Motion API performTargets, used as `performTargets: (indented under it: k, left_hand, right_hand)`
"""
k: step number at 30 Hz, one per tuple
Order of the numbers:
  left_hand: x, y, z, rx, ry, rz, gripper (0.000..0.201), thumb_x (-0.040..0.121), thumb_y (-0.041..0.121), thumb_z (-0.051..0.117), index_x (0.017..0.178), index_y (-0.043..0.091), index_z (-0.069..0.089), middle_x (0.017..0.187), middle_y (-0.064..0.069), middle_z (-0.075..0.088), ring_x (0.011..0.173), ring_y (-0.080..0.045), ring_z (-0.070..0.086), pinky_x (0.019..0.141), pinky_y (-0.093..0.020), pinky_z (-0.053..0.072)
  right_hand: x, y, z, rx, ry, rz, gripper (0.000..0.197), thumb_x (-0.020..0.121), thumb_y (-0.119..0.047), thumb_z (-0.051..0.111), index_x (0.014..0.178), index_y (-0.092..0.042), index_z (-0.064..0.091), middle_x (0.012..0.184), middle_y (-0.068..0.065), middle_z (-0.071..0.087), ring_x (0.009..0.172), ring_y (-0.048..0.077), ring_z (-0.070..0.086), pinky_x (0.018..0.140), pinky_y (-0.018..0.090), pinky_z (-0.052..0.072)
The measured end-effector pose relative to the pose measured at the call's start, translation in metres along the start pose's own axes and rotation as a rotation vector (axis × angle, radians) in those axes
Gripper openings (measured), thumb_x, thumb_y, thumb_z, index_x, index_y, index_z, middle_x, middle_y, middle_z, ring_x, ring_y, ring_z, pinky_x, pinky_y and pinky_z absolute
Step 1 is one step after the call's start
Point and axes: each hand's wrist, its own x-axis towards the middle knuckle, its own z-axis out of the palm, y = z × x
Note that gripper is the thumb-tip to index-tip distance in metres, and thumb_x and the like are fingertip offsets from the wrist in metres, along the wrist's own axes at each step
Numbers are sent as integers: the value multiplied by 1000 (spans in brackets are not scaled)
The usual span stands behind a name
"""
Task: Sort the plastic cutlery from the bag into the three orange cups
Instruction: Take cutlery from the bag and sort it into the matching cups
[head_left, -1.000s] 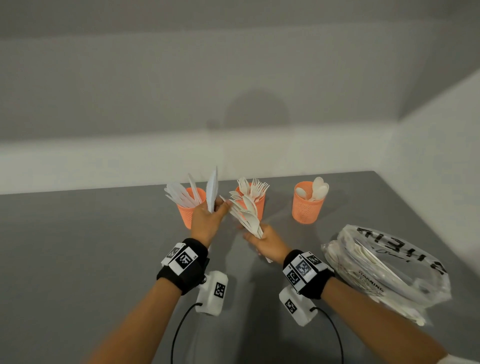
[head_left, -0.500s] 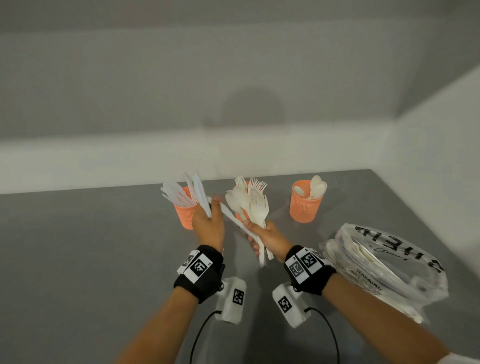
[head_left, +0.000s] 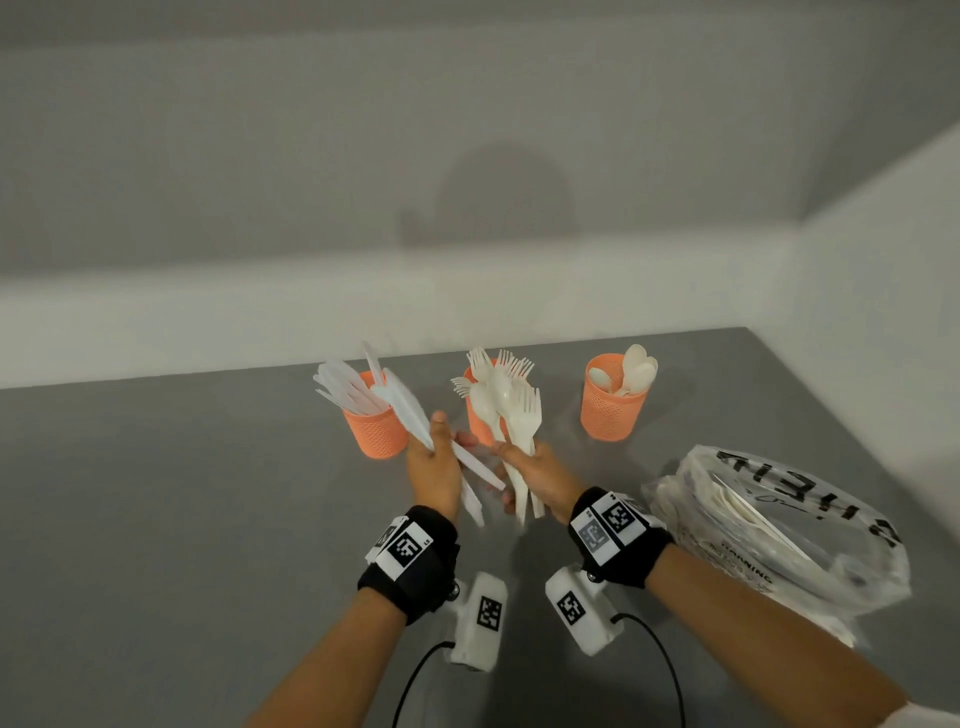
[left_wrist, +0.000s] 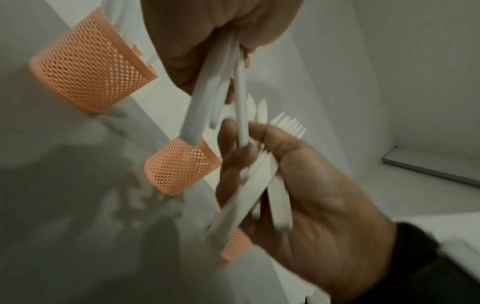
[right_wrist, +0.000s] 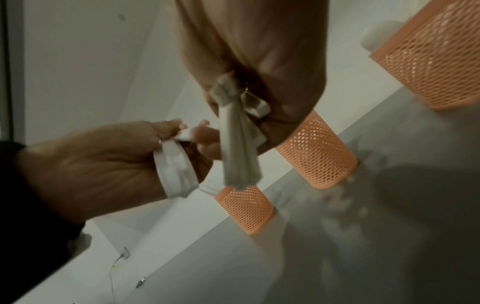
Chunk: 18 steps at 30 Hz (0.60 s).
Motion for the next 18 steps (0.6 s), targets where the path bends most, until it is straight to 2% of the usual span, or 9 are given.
performTargets:
  k: [1, 4, 6, 8, 10, 12, 14, 15, 18]
  left_hand:
    - [3, 0, -2, -30, 10, -19, 39, 99, 30, 39, 67, 13, 51, 58, -3, 59, 54, -17, 58, 60, -30, 50]
    - [9, -5, -9, -50, -12, -70, 41, 97, 32, 45, 60, 13, 43, 41, 4, 43, 36, -12, 44, 45, -26, 42]
    - [16, -8, -13, 35, -32, -84, 38, 93, 34, 51, 62, 15, 40, 47, 1, 35, 36, -10, 34, 41, -22, 33]
    - [31, -3, -17, 111, 0, -63, 34, 90, 36, 57, 66, 16, 43, 53, -1, 35, 44, -13, 33, 43, -22, 30]
    - [55, 11, -18, 137, 74, -48, 36, 88, 40, 59, 66, 15, 46, 53, 0, 40, 51, -17, 39, 51, -25, 34]
    - [88, 31, -19, 133, 178, -6, 45, 86, 48, 56, 60, 14, 44, 45, 2, 46, 49, -17, 48, 56, -25, 44]
    - [119, 49, -17, 116, 281, 47, 52, 80, 63, 52, 59, 16, 43, 45, 0, 49, 51, -21, 54, 65, -29, 54]
    - [133, 56, -16, 117, 304, 77, 54, 79, 66, 50, 61, 17, 42, 49, -3, 48, 53, -25, 54, 65, -31, 54]
    - [157, 59, -13, 110, 307, 186, 52, 91, 51, 47, 54, 14, 38, 50, -6, 42, 43, -13, 43, 49, -19, 41]
  right_hand:
    - [1, 2, -4, -16, 24, 8, 22, 95, -24, 51, 101, -4, 57, 65, 10, 62, 36, 12, 51, 40, 22, 46]
    - [3, 5, -16, -36, 59, 11, 10, 95, -23, 51, 91, -13, 53, 59, 5, 58, 34, 8, 46, 39, 20, 42]
    - [4, 4, -24, -59, 59, 23, 15, 94, -25, 53, 83, -15, 51, 55, 1, 47, 33, 6, 37, 38, 20, 37]
    - [7, 2, -32, -73, 54, 38, 20, 93, -29, 54, 80, -14, 48, 52, -2, 39, 34, 6, 31, 37, 18, 32]
    - [10, 0, -38, -75, 59, 61, 23, 91, -31, 56, 84, -11, 48, 50, -3, 36, 34, 6, 29, 35, 17, 28]
    - [11, -2, -41, -51, 72, 75, 22, 91, -30, 57, 87, -11, 48, 46, -5, 36, 32, 5, 28, 34, 16, 26]
    - [11, -2, -44, -16, 73, 78, 21, 92, -29, 56, 88, -11, 48, 43, -7, 36, 31, 4, 27, 34, 16, 24]
    - [9, -2, -45, -6, 71, 78, 21, 92, -29, 56, 85, -11, 48, 42, -8, 37, 31, 4, 27, 34, 16, 24]
    - [4, -5, -50, 4, 72, 56, 25, 92, -30, 56, 73, -16, 45, 44, -7, 37, 33, 5, 26, 36, 17, 24]
